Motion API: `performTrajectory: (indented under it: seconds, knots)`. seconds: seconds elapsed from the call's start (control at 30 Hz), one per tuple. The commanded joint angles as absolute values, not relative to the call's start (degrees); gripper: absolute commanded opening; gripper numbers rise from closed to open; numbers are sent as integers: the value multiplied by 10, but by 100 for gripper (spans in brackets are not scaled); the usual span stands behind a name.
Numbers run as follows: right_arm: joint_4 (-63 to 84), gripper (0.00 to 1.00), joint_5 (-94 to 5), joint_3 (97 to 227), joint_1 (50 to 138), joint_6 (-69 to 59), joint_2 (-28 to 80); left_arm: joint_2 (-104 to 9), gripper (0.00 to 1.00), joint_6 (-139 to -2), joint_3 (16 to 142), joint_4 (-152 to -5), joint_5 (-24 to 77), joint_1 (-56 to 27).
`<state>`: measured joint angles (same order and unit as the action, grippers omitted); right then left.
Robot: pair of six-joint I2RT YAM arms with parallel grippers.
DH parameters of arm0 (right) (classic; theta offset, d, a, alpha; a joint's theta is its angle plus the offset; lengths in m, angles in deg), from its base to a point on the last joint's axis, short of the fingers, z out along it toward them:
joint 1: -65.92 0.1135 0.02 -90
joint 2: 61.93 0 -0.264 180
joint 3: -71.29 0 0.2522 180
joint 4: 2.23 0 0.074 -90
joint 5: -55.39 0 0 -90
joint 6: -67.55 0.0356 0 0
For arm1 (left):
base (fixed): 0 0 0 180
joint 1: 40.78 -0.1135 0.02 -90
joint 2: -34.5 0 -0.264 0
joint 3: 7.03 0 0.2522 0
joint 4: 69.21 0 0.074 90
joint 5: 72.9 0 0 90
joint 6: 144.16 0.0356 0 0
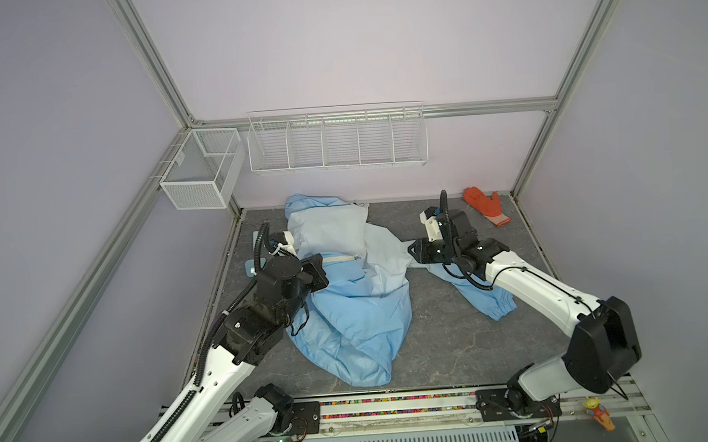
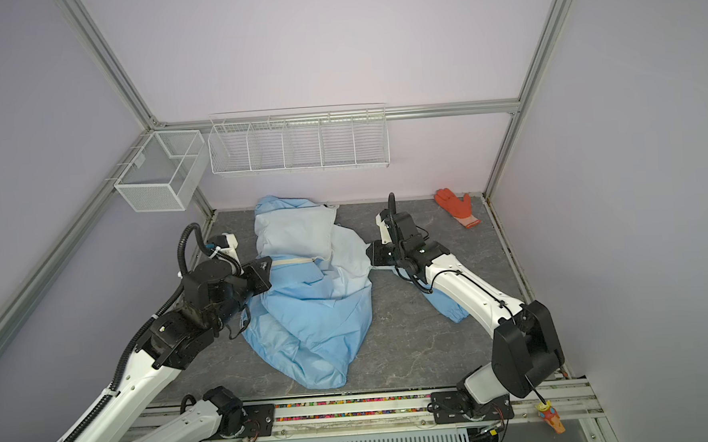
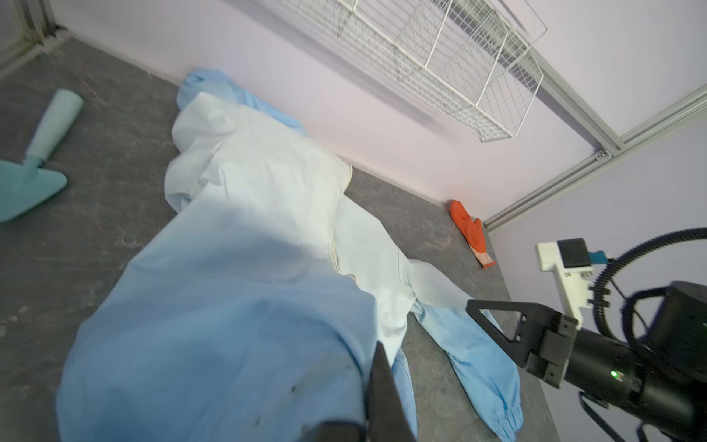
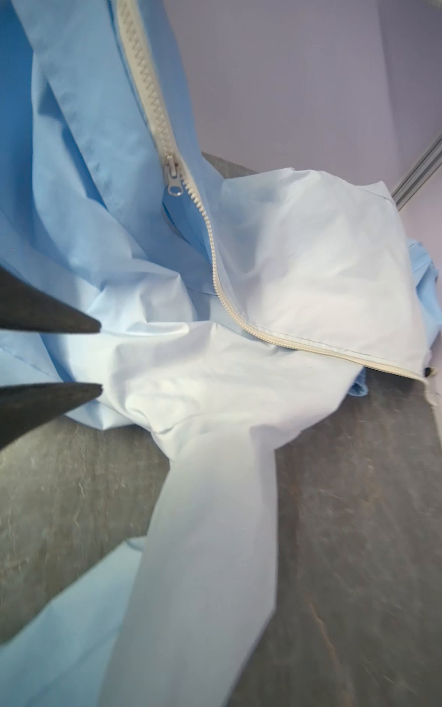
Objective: Zip up the jacket
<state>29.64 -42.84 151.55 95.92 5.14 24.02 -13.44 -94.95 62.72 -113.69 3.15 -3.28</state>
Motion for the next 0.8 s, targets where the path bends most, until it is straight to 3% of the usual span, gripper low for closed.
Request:
performTrajectory:
  seconds: [0.0,0.1,0.13,0.53,0.6,0.77]
  knots:
    - [272,65,-453,1484,962,73,268,-98,0,-998,593,-1150,73,-35]
    - [255,83,-441,1468,948,85,294,-62,0,-1009,568,-1164,67,-35]
    - [253,86,-443,1471,945,89,309,-57,0,-1012,565,-1168,66,-35]
    - [98,89,-514,1559,938,193,546,-36,0,-1021,538,-1177,97,-35]
    - [72,80,-522,1586,938,214,578,-36,0,-1020,534,-1177,107,-35]
    - [30,8,-530,1631,929,244,609,-28,0,-1018,518,-1178,104,-37]
